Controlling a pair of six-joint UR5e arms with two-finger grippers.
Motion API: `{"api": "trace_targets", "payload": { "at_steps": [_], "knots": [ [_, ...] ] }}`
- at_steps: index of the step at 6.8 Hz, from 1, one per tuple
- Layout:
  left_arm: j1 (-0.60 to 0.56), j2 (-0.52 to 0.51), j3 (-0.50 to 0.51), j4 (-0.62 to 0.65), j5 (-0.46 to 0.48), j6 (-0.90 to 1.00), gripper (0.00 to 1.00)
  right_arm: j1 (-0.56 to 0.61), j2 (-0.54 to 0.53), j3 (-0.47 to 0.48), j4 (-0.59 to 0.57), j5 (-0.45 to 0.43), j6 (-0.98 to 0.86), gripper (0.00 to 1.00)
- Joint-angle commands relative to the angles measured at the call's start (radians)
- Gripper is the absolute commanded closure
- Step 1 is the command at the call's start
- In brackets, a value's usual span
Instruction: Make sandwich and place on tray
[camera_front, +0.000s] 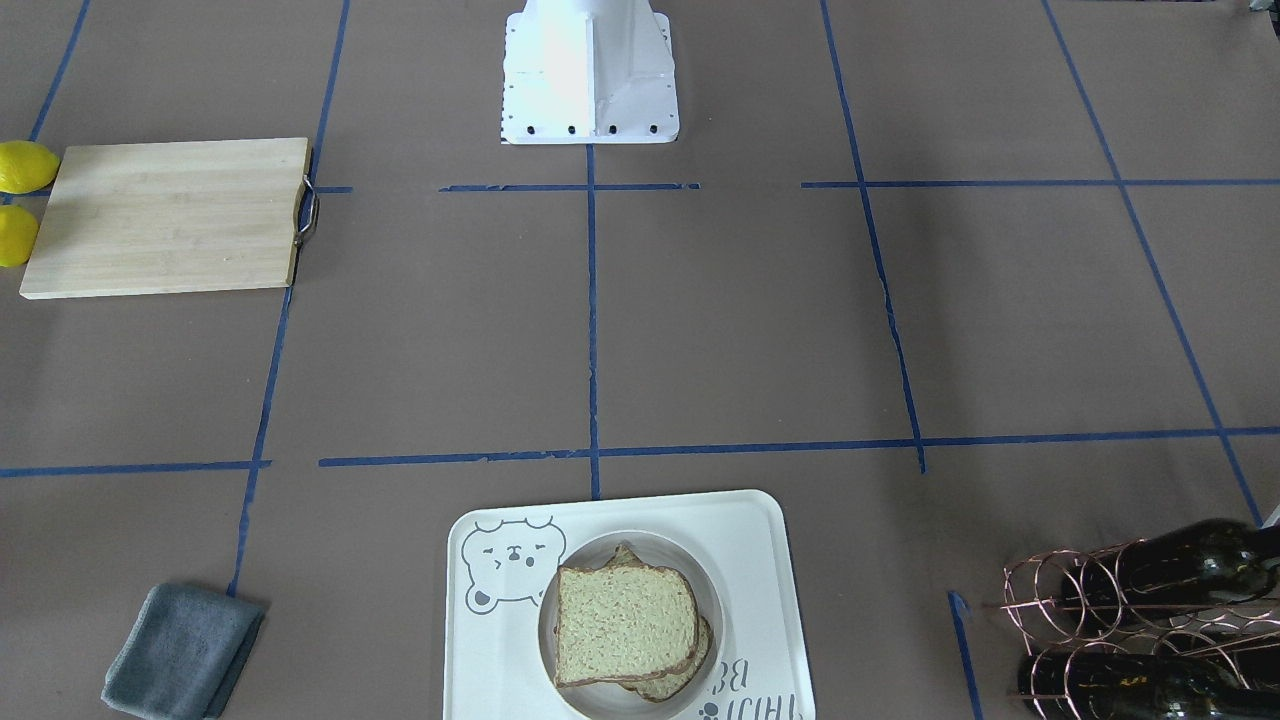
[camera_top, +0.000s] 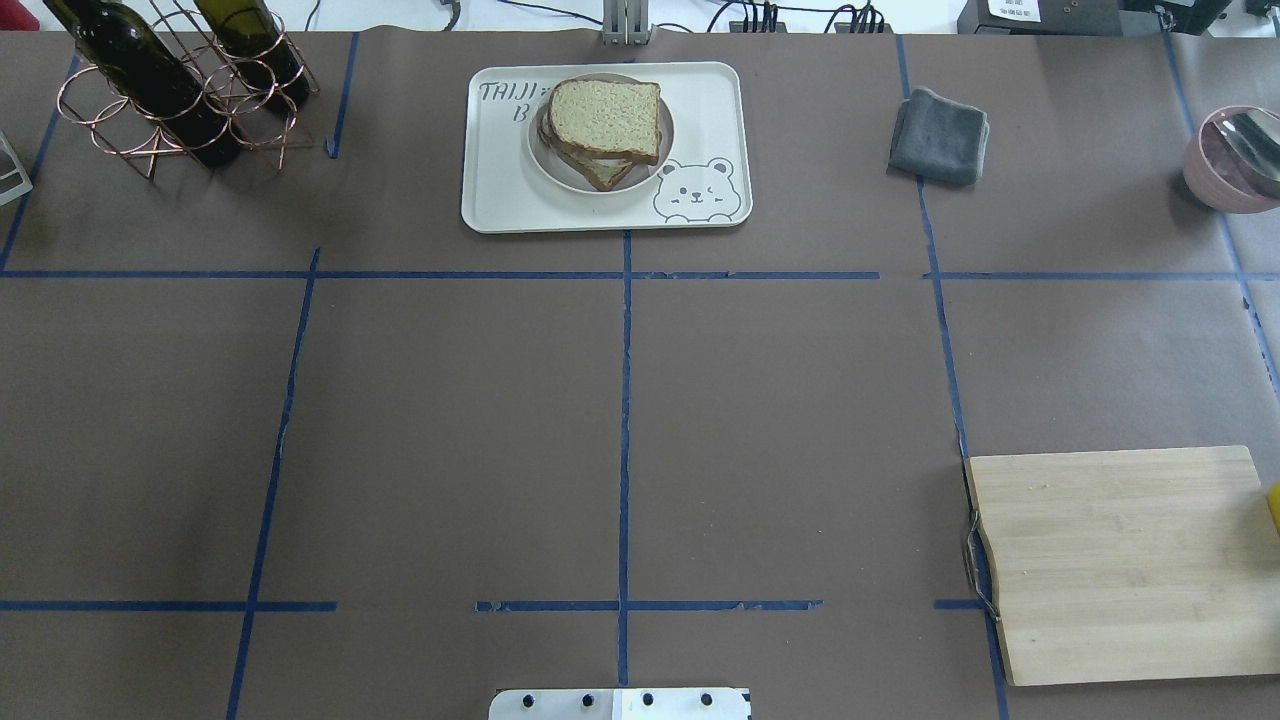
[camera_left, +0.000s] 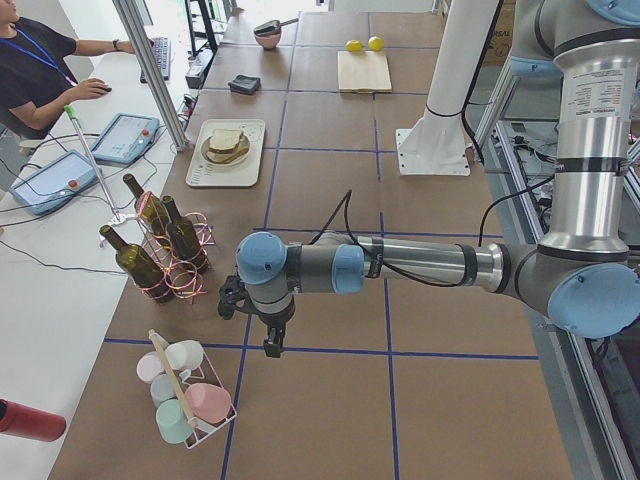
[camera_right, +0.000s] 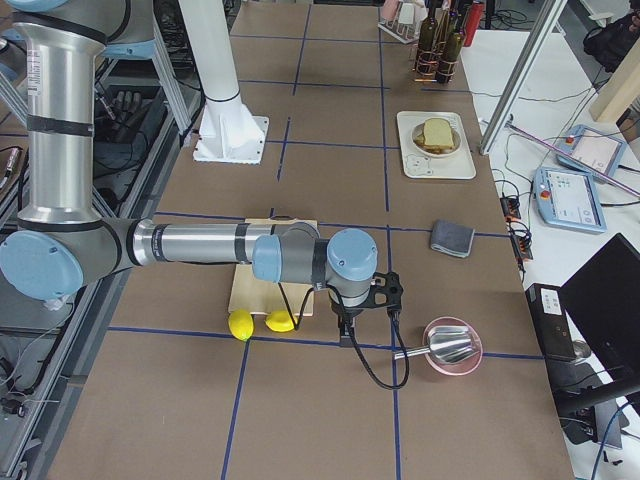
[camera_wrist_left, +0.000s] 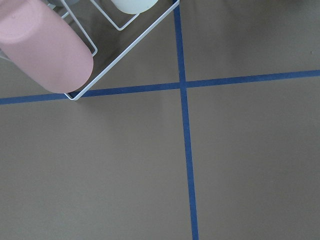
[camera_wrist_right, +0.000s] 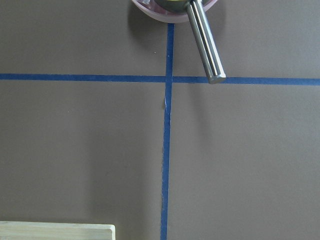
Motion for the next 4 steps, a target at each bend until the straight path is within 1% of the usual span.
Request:
{"api": "trace_targets", "payload": {
  "at_steps": [1, 2, 4],
  "knots": [
    [0.0, -0.001, -0.006, 0.008, -0.005, -0.005, 0.0, 0.007, 0.001, -0.012, 0.005, 0.005, 0.064, 0.0],
    [0.0, 0.001, -0.014, 0.008, 0.0, -0.005, 0.0, 0.007, 0.001, -0.008, 0.01, 0.034, 0.101, 0.0],
    [0.0, -0.001, -0.015, 0.007, 0.001, -0.007, 0.0, 0.007, 0.001, -0.005, 0.015, 0.037, 0.095, 0.0]
  ]
}}
